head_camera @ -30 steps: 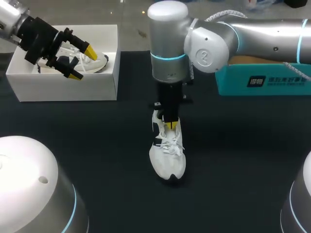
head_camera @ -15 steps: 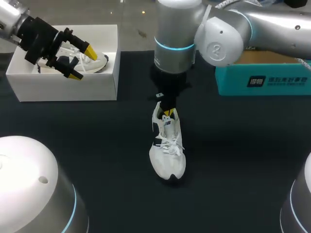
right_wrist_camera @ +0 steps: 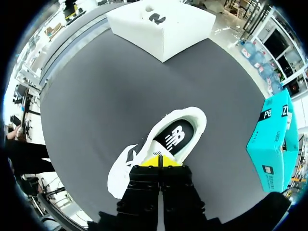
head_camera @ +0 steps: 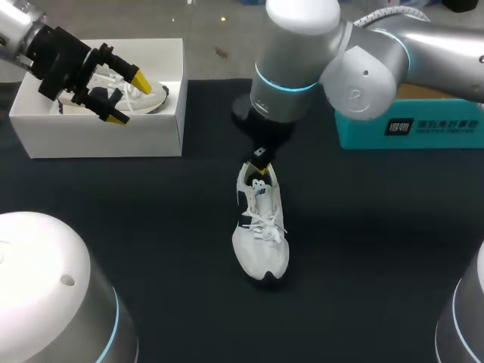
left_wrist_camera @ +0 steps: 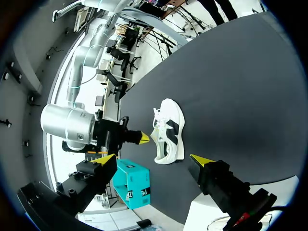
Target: Take the shoe out of the shoebox, open the shoe tongue, remove and reinsert the insole, then place the shoe into the shoebox
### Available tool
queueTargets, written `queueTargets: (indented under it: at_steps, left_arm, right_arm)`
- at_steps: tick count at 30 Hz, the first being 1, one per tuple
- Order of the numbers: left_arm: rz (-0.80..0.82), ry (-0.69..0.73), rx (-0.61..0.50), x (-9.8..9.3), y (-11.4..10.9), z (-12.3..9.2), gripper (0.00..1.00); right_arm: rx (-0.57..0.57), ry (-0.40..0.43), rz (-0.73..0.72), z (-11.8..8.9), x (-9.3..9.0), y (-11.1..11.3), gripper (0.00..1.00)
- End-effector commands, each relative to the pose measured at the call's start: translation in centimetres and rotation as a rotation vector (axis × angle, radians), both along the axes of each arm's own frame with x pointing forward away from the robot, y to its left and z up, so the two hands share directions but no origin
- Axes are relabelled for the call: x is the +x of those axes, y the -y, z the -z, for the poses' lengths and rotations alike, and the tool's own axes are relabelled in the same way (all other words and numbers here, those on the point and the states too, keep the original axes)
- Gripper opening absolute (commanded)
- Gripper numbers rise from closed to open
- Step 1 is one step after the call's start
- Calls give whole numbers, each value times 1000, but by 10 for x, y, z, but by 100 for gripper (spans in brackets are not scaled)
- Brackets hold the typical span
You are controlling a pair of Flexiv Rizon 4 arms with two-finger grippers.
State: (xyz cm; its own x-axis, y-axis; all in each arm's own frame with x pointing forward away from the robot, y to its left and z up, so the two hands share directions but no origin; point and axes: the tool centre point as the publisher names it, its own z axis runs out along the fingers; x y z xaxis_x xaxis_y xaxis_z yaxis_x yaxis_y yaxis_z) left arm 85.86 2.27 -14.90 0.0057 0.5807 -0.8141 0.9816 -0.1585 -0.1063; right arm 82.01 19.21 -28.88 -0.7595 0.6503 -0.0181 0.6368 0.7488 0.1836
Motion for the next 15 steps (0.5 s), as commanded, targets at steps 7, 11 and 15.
queueTargets:
  at_steps: [7,11,15]
  left_arm:
    - [1,0,4,0,0,-1,100]
    - [1,0,4,0,0,-1,100]
    - [1,0,4,0,0,-1,100]
  right_arm:
    - [-141,194,-661,-3,1,7,0]
    - [-132,197,-699,1,0,-1,0]
    - [-158,176,-766,5,13,-5,0]
